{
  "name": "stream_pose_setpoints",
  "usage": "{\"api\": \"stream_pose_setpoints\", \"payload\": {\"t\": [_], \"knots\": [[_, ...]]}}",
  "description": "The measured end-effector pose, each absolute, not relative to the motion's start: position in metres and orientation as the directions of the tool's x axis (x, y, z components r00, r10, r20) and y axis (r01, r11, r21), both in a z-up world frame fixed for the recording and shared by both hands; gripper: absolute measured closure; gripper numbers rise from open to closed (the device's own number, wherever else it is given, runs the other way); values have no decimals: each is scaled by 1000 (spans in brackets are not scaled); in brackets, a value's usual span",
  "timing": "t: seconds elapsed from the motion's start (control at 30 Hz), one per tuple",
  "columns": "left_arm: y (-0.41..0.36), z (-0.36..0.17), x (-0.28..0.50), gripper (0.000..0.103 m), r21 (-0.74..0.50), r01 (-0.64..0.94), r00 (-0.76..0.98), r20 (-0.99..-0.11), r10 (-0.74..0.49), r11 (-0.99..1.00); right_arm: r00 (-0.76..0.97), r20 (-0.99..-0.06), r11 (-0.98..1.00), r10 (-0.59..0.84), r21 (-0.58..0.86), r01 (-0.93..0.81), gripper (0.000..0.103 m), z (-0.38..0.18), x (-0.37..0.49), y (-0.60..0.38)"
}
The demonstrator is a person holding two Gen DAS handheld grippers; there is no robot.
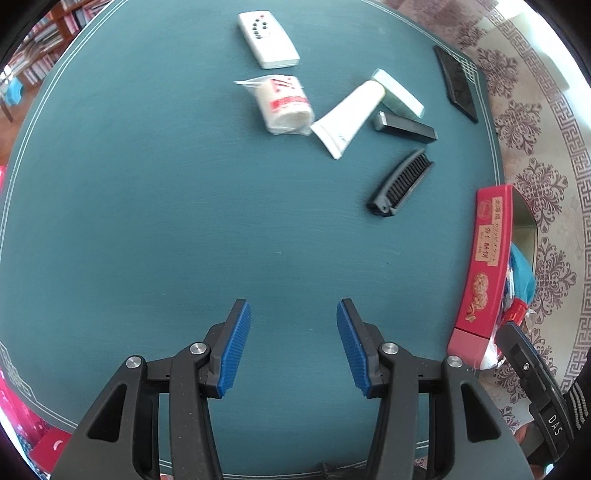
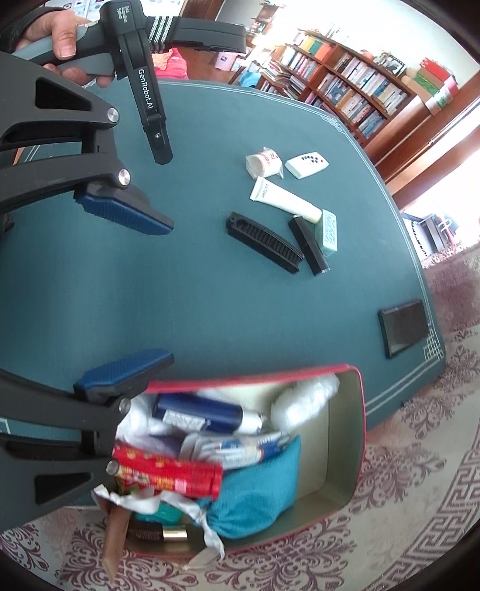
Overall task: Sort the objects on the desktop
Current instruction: 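Move both open tools back over the table toward the bandage roll and comb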
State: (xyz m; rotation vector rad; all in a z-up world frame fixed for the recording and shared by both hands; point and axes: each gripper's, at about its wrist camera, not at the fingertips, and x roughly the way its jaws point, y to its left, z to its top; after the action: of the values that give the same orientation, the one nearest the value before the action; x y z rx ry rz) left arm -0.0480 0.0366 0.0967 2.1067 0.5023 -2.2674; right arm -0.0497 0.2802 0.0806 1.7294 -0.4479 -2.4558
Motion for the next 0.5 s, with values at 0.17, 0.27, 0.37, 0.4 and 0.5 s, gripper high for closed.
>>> {"api": "stream_pose_setpoints", "payload": {"t": [0.17, 0.27, 0.37, 0.4, 0.5], "knots": [[16, 95, -46, 51, -226, 244, -100, -973, 207, -943, -335, -906, -951, -260, 300, -73, 35, 77, -55, 264], [6, 95, -45, 51, -222, 253, -98, -974, 204, -942, -325, -907, -949, -268, 306, -70, 35, 75, -58, 256], [-2, 94, -44, 51, -219, 256, -97, -975, 201, -941, -315, -907, -947, -277, 313, -67, 35, 72, -62, 246], [-5, 94, -44, 51, -218, 257, -96, -975, 200, -941, -313, -908, -947, -279, 314, -67, 35, 71, -63, 244], [-12, 93, -44, 51, -213, 257, -93, -976, 195, -943, -306, -909, -946, -282, 316, -67, 35, 68, -67, 237]]}}
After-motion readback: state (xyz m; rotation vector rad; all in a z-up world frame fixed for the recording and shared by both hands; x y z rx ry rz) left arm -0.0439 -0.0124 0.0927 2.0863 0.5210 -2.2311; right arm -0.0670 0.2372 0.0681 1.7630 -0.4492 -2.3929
